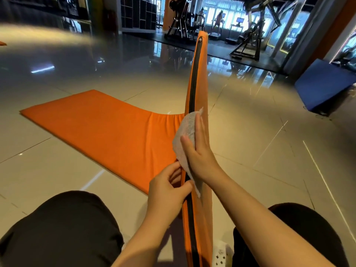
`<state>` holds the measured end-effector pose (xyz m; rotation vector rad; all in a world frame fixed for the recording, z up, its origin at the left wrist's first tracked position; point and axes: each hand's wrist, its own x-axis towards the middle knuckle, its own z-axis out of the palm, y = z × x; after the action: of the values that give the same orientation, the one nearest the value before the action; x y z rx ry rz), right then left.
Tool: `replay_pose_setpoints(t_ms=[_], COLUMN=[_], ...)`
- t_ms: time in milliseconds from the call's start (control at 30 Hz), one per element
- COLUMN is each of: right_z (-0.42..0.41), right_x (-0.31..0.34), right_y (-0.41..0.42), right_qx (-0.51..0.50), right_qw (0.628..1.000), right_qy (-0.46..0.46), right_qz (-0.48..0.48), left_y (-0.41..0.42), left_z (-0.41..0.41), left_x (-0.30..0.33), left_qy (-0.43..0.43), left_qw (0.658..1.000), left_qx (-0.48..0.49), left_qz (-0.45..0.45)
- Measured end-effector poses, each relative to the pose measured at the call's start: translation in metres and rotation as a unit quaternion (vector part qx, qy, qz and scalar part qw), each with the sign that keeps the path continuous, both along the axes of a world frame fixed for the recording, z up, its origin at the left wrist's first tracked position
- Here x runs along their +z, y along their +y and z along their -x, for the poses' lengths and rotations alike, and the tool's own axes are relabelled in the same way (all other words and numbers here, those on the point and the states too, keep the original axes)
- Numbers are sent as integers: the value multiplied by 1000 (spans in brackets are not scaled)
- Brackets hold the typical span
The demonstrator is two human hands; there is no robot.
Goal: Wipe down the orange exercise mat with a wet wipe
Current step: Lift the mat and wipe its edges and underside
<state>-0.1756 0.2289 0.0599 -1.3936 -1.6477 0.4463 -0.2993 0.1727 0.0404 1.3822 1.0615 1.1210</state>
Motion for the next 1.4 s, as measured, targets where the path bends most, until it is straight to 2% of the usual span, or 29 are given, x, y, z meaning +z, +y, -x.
replay_pose_setpoints(t_ms=[67,133,267,333,400,433,533,600,667,767,867,967,1033,1133,1300,1400], right_z=[-8,-22,-51,-61,-68,-69,-62,-45,-30,-25,-28,-30,-36,-52,-82,-61], right_x=[-1,9,33,34,31,28,10,-3,-13,-20,-26,-26,-19,5,64,69], right_y=[6,19,40,39,30,24,-4,-25,-39,-49,-52,-53,-52,-41,-13,-14], right_qx=[-26,-72,-163,-175,-175,-172,-135,-87,-42,-17,-23,-51,-71,-107,-186,-162], right_qw=[999,994,979,975,977,981,990,994,996,997,996,992,989,984,974,969], right_qy=[41,86,119,130,112,87,-14,-49,-63,-61,-59,-70,-93,-130,-133,-177], right_qz=[7,10,36,39,37,37,47,46,45,42,56,87,92,56,3,-60], left_y=[-7,-19,-42,-47,-45,-40,-22,-13,-14,-29,-43,-47,-39,-31,-37,-31], left_z=[-9,-20,-42,-49,-48,-46,-33,-27,-25,-27,-33,-37,-37,-30,-15,-4], left_x=[-6,-12,-23,-24,-20,-16,-10,-10,-9,-13,-26,-35,-36,-20,4,14], left_qy=[15,86,213,279,301,282,136,68,40,39,65,101,77,22,22,-14], left_qw=[1000,993,938,908,907,923,978,992,996,997,992,990,992,996,998,1000], left_qx=[-14,-85,-245,-278,-264,-238,-130,-69,-36,-45,-88,-55,-43,-55,-60,-21], left_qz=[3,7,119,143,128,111,87,85,76,43,64,83,86,59,-8,-8])
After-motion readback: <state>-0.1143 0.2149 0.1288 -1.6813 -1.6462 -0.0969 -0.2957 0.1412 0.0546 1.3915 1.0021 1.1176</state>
